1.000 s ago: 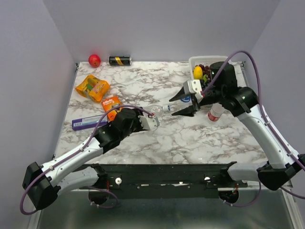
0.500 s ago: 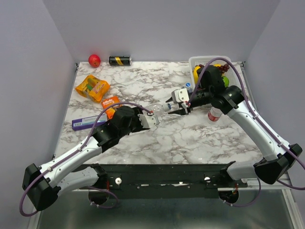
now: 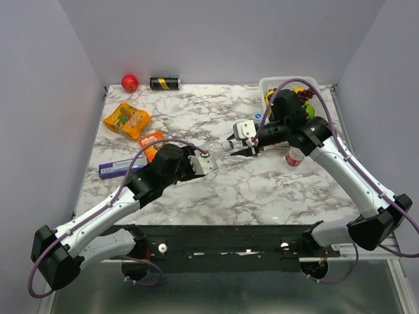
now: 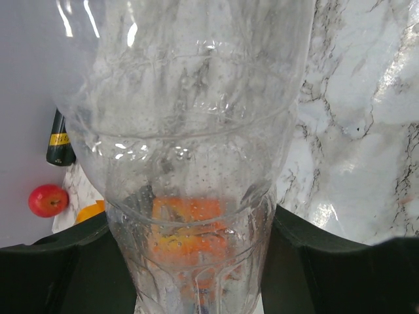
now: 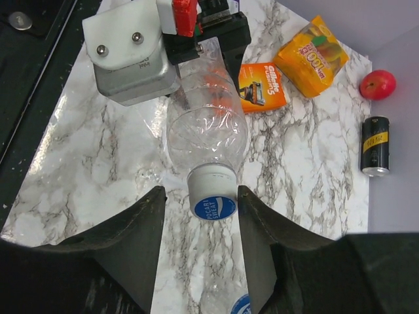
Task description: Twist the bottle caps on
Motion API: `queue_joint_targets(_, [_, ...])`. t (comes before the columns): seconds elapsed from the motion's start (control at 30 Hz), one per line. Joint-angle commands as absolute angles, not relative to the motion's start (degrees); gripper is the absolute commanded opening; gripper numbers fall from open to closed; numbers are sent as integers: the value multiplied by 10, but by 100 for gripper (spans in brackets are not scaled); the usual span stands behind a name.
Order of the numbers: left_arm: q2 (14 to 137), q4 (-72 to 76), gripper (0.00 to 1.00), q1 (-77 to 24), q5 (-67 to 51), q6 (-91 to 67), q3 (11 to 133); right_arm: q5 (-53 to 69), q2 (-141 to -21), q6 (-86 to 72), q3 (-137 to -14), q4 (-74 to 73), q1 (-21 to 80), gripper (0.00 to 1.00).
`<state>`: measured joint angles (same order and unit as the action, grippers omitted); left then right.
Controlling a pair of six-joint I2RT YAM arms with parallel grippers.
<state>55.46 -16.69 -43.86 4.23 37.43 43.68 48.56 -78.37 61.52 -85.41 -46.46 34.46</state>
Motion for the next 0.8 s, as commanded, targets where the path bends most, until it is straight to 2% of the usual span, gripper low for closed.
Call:
queue_joint_targets(0.0, [542,-165,0,-436,11,368,454,472,-795,612,-849,-454,348,56])
queue_joint_targets(0.13, [542,-172,0,-437,6,374,454,468,-799,612,-849,-452,347,55])
queue_joint_targets(0.3, [541,-168,0,-435,9,373,454,469,-807,599,-855,-457,349,40])
queue_joint_targets(0.4, [540,-151,0,-434,19,367,447,467,-823,587,-871,-479,348,16])
queue_joint_targets(0.43, [540,-143,0,-433,34,362,445,466,-830,578,-887,-495,346,5])
queue_joint_targets(0.47, [538,-123,0,-433,44,353,440,462,-840,529,-901,-497,347,1])
queue_joint_targets(0.53, [537,-99,0,-434,72,346,432,471,-885,459,-936,-525,340,0])
queue_joint_targets(0.67, [539,-35,0,-433,156,336,421,574,-993,249,-1090,-634,323,0])
queue_joint_targets(0.77, [542,-17,0,-434,163,334,425,593,-958,218,-1046,-574,328,0])
